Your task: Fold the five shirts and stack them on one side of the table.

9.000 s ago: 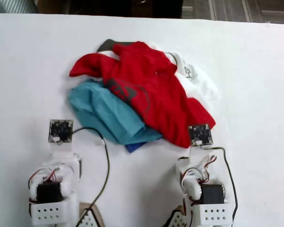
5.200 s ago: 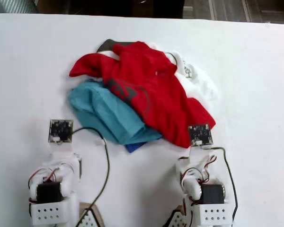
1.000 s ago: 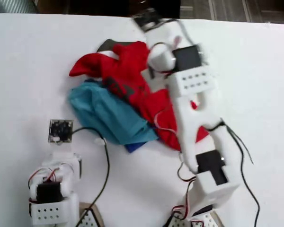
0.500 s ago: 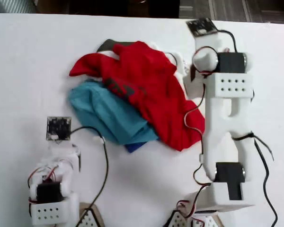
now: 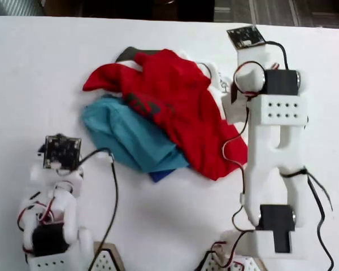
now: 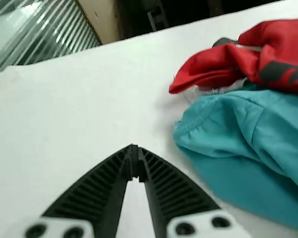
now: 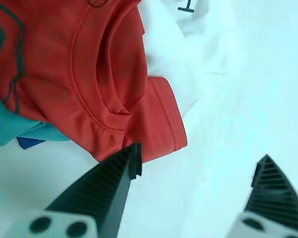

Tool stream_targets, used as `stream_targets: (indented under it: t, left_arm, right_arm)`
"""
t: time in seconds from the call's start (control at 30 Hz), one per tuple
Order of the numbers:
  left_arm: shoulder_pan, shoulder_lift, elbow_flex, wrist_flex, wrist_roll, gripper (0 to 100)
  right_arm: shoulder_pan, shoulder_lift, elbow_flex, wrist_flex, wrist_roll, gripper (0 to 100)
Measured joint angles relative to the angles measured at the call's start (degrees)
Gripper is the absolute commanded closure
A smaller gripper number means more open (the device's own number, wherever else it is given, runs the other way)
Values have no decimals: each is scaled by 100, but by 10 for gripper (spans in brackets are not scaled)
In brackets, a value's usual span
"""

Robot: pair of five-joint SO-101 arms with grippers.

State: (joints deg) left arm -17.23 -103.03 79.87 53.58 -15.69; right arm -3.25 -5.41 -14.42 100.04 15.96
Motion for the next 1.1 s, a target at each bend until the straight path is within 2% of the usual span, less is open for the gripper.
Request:
stream_targets:
  t: [0.33,0.47,0.57,0.7,1.0,1.1]
  left_arm:
    - [0,0,-607,149,0,976]
    - [9,0,-826,229,0,976]
    - [290,352,-1020,229,0,975]
    - [659,1732,-1591,229,0,974]
    - [1741,6198,-4018,466,0,969]
    - [2066,7270,-4607,501,0,882]
  right_arm:
    - [0,-1020,70,0,0,647]
    - [-9,-1345,554,0,0,647]
    - [-9,-1582,993,0,0,647]
    - [-9,-1996,1398,0,0,647]
    - [-9,-3007,1908,0,0,647]
    - [-9,-3279,2136,0,0,647]
